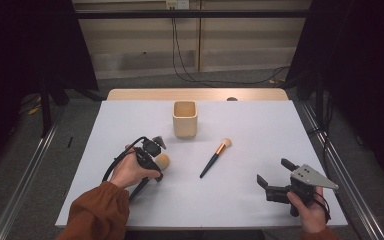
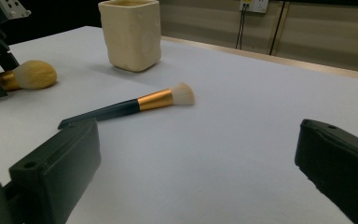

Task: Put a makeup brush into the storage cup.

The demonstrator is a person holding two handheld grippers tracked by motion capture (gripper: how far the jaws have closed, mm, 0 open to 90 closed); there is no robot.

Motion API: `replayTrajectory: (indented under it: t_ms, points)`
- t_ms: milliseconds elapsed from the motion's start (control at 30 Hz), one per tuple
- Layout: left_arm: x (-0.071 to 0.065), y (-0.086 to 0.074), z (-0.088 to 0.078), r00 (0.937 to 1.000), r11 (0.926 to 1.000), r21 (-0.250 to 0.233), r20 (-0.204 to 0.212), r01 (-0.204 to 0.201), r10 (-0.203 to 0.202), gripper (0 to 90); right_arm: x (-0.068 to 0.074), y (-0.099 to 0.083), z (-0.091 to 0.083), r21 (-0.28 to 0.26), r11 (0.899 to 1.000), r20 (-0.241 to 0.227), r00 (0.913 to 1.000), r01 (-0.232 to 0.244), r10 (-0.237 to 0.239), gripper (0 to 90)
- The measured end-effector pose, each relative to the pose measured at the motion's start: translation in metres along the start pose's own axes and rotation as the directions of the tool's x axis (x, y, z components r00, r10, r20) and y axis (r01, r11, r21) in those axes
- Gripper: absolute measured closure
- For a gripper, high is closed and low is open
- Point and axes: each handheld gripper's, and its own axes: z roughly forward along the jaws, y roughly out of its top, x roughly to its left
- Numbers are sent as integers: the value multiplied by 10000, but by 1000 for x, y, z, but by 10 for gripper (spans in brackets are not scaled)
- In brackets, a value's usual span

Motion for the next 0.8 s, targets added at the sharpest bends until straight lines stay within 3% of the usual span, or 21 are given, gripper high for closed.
replayTrajectory:
  t_ms: [133,300,467,533,800]
  points:
    - [-3,1,-1,10000,10000,22,-68,14,-14,304,0,0,0,45,10000,14,10000,-44,44,0]
    - [-8,-3,-3,9996,9997,-204,253,-146,151,410,-1,0,0,-3,10000,42,10000,-16,16,0]
    - [-2,-1,-4,9996,9999,-55,280,106,-105,493,0,0,0,15,10000,16,10000,-14,14,0]
    - [0,-2,-5,9996,9999,-130,258,108,-104,564,0,0,0,29,10000,24,10000,10,-10,0]
    - [2,-1,-5,9998,9999,-78,193,100,-98,659,-1,-1,1,154,9999,61,10000,-30,30,0]
